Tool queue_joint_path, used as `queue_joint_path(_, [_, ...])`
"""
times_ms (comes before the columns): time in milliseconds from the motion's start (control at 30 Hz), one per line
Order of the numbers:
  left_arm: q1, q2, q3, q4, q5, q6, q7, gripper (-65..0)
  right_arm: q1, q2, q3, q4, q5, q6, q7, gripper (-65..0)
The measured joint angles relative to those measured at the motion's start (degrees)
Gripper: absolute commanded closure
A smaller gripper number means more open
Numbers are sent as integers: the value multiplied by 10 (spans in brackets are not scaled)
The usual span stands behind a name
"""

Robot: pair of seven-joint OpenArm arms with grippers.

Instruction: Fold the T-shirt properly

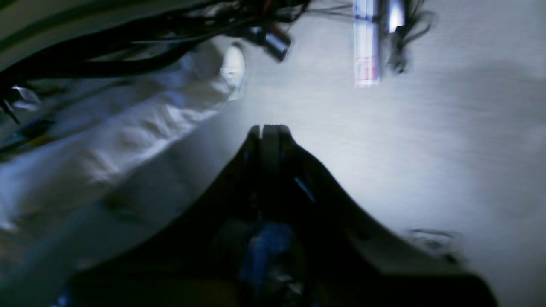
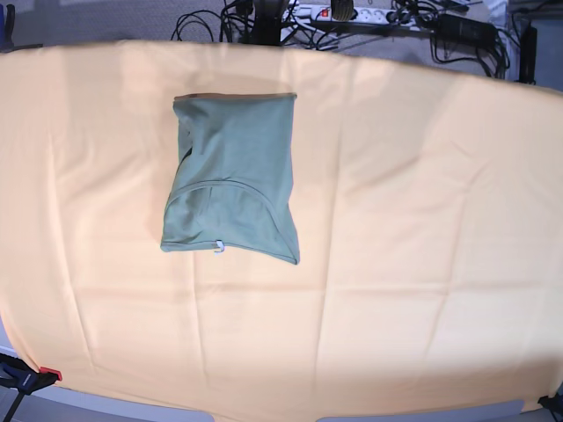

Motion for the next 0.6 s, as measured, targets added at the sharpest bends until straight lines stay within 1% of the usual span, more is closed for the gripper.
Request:
queue_joint_path(33, [-3, 2, 27, -28, 13, 0, -16, 0, 9, 1, -21, -30, -1, 0, 2, 0])
queue_joint_path(67, [-10, 2, 57, -57, 24, 0, -39, 0, 21, 3, -44, -60, -14, 0, 4, 0])
queue_joint_path(133, [-40, 4, 115, -114, 61, 0, -68, 0, 52, 9, -87, -122, -60, -2, 10, 0])
queue_joint_path(200, [-86, 7, 168, -174, 94, 0, -95, 0, 87, 18, -126, -180, -104, -2, 38, 0])
queue_joint_path(267, [-138, 9, 213, -230, 118, 3, -126, 0, 131, 23, -159, -235, -161, -2, 83, 0])
queue_joint_path(333, [-195, 22, 246, -283, 159, 6, -143, 0, 177, 24, -190, -291, -224, -4, 142, 0])
queue_joint_path(400, [-253, 44, 277, -335, 214, 8, -167, 0, 219, 26, -220, -342, -292, -2, 205, 0])
queue_joint_path(533, [-342, 90, 338, -443, 300, 8, -235, 0, 287, 23, -283, -446, -427, -4, 356, 0])
queue_joint_path(600, [-379, 108, 366, -492, 342, 7, -288, 0, 321, 23, -314, -495, -485, -4, 441, 0])
